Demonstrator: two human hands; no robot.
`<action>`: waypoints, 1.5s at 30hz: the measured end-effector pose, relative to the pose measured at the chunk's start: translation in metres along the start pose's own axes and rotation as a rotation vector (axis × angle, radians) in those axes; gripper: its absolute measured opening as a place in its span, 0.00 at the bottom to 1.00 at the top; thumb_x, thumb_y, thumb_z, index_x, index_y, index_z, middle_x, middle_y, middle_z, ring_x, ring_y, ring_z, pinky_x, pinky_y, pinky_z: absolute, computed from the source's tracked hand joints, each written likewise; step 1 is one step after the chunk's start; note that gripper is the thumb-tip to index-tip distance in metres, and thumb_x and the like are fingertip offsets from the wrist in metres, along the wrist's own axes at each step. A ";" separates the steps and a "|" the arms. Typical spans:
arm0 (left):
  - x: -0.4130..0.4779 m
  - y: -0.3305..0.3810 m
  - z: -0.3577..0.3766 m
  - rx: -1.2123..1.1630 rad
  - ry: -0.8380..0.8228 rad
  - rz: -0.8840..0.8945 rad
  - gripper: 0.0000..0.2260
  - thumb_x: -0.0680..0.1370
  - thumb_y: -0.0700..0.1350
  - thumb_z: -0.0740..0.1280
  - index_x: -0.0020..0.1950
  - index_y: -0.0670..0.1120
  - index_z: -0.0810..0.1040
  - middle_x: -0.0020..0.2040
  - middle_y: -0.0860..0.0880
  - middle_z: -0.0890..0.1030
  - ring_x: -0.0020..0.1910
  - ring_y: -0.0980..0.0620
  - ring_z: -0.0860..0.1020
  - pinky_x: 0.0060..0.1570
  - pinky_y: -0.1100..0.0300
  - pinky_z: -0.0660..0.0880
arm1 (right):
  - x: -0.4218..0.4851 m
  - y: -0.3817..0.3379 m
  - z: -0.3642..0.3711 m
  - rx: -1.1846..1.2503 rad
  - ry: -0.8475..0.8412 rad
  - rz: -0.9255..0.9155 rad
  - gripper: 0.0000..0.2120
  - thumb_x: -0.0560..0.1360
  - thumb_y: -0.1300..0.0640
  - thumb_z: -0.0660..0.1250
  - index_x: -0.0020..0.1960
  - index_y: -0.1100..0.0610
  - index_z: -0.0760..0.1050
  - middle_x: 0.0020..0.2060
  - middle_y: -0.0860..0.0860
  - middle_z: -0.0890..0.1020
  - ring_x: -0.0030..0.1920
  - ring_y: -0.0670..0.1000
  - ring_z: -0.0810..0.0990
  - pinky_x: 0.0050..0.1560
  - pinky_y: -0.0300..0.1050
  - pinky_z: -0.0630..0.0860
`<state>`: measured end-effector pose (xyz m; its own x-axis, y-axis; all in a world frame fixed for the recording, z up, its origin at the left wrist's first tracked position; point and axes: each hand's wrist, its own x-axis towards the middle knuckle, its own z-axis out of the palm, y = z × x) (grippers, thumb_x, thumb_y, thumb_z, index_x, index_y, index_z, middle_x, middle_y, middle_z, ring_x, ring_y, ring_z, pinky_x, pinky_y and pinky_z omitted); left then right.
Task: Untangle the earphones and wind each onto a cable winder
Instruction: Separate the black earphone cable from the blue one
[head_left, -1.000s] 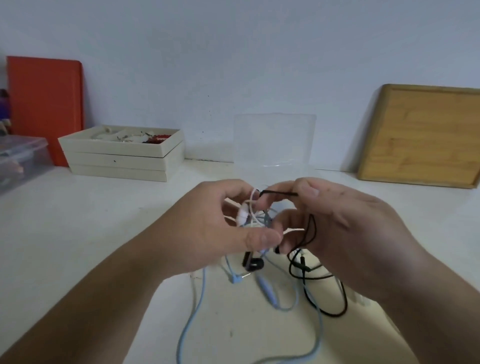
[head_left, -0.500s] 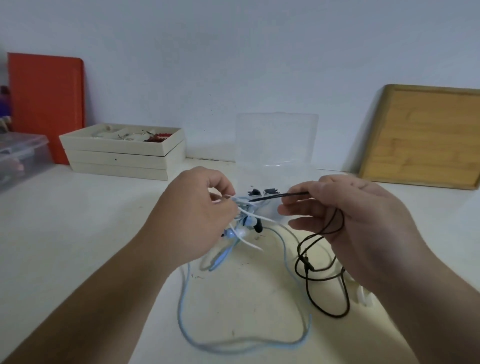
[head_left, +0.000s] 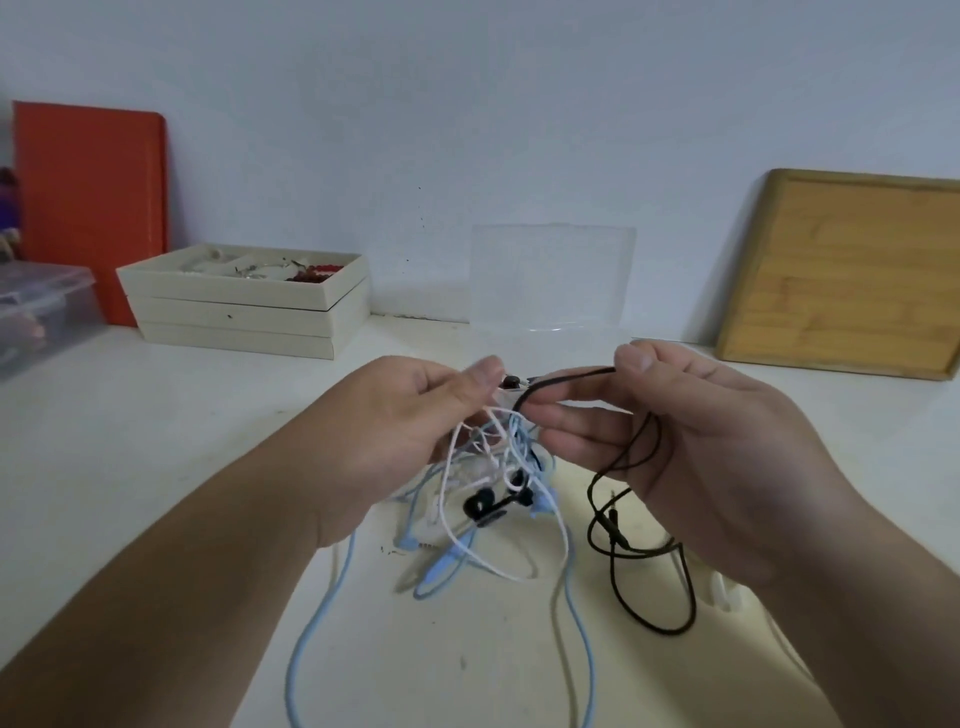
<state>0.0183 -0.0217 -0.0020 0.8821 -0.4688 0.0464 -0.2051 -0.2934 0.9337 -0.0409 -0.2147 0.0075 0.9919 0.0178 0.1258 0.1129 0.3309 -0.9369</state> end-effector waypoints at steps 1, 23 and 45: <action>0.001 -0.001 -0.002 0.021 -0.016 0.003 0.28 0.66 0.73 0.70 0.45 0.50 0.86 0.46 0.39 0.85 0.49 0.39 0.83 0.63 0.44 0.75 | 0.000 0.001 0.000 -0.002 -0.013 -0.001 0.08 0.72 0.56 0.64 0.40 0.61 0.72 0.47 0.68 0.84 0.48 0.65 0.86 0.54 0.57 0.82; 0.002 -0.001 -0.004 0.237 0.140 -0.080 0.14 0.76 0.36 0.67 0.39 0.52 0.86 0.29 0.54 0.81 0.27 0.59 0.73 0.32 0.66 0.69 | 0.003 -0.001 -0.007 0.008 0.212 0.021 0.11 0.80 0.56 0.62 0.40 0.58 0.69 0.45 0.64 0.86 0.42 0.63 0.87 0.40 0.49 0.84; -0.004 -0.003 -0.017 -0.223 -0.324 0.023 0.16 0.64 0.48 0.72 0.50 0.47 0.87 0.48 0.40 0.86 0.47 0.47 0.83 0.50 0.58 0.79 | 0.000 -0.003 0.004 0.280 0.060 0.025 0.04 0.71 0.64 0.63 0.38 0.61 0.71 0.47 0.65 0.78 0.49 0.70 0.84 0.43 0.59 0.83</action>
<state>0.0221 -0.0051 0.0012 0.6914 -0.7223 -0.0133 -0.0943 -0.1084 0.9896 -0.0415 -0.2116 0.0116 0.9968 -0.0233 0.0762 0.0756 0.5791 -0.8117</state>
